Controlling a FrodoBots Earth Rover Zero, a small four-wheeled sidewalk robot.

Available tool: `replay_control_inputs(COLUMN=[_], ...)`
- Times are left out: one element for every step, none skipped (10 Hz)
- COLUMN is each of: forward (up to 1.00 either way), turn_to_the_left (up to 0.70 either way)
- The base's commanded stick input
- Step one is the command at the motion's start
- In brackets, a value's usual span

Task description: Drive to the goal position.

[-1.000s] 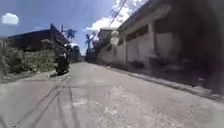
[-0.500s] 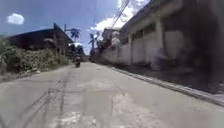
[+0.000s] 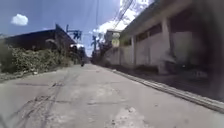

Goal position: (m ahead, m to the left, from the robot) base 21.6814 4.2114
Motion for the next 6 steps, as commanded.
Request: replay_control_inputs(forward=[0.85,0.85,0.85,0.85,0.85,0.85], turn_to_the_left=[0.00,0.00,0.00,0.00,0.00,0.00])
